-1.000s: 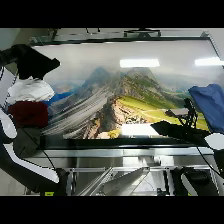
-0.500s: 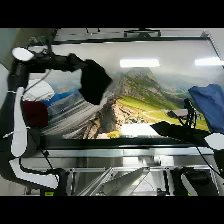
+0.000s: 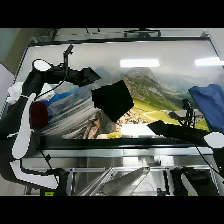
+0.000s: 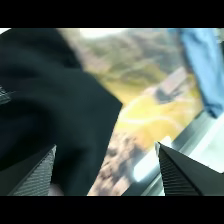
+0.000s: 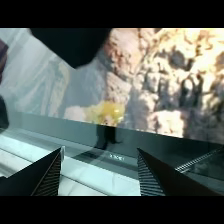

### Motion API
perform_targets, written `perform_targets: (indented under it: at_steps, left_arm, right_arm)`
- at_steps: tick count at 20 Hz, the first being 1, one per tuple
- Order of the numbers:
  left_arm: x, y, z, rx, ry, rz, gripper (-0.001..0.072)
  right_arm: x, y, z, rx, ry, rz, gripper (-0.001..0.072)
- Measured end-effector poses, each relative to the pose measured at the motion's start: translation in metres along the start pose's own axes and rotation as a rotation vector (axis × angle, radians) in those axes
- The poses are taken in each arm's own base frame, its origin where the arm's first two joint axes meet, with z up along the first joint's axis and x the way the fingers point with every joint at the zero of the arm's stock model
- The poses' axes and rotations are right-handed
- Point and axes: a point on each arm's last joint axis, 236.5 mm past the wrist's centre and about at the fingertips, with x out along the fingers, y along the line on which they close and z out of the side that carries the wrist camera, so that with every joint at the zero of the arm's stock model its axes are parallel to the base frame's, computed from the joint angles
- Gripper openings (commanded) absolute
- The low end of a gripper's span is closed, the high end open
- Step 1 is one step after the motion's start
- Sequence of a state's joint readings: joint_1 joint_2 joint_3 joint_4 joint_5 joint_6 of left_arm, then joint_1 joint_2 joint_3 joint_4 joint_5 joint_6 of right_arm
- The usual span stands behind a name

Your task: Fold the shirts.

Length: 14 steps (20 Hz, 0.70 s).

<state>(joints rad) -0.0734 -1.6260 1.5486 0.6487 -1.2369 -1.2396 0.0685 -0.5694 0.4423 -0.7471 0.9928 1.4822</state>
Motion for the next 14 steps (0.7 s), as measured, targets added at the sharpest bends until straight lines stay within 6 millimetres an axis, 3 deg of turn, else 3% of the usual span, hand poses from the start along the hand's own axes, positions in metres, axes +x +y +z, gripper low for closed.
perform_targets:
  at_steps: [4, 9, 10, 11, 12, 14]
  left_arm:
    - [-0.011, 0.054, -0.042, -0.106, 0.123, 0.078, 0.0711]
    - [0.028, 0.092, -0.102, -0.186, 0.225, 0.1, 0.0691]
    - [0.038, 0.095, -0.108, -0.189, 0.231, 0.099, 0.0627]
    - [0.049, 0.097, -0.111, -0.194, 0.232, 0.094, 0.0457]
    - [0.059, 0.099, -0.113, -0.196, 0.236, 0.089, 0.0352]
    - [0.078, 0.098, -0.114, -0.194, 0.254, 0.069, 0.0334]
  right_arm:
    - [0.027, -0.009, 0.005, 0.001, 0.049, 0.025, 0.0502]
    - [0.086, -0.005, 0.008, 0.065, 0.129, 0.154, 0.0497]
    - [0.099, -0.004, 0.007, 0.077, 0.15, 0.17, 0.0497]
    - [0.112, -0.002, 0.006, 0.088, 0.172, 0.185, 0.0496]
    - [0.124, 0.0, 0.005, 0.092, 0.189, 0.194, 0.0496]
    - [0.145, 0.007, 0.004, 0.087, 0.223, 0.213, 0.0496]
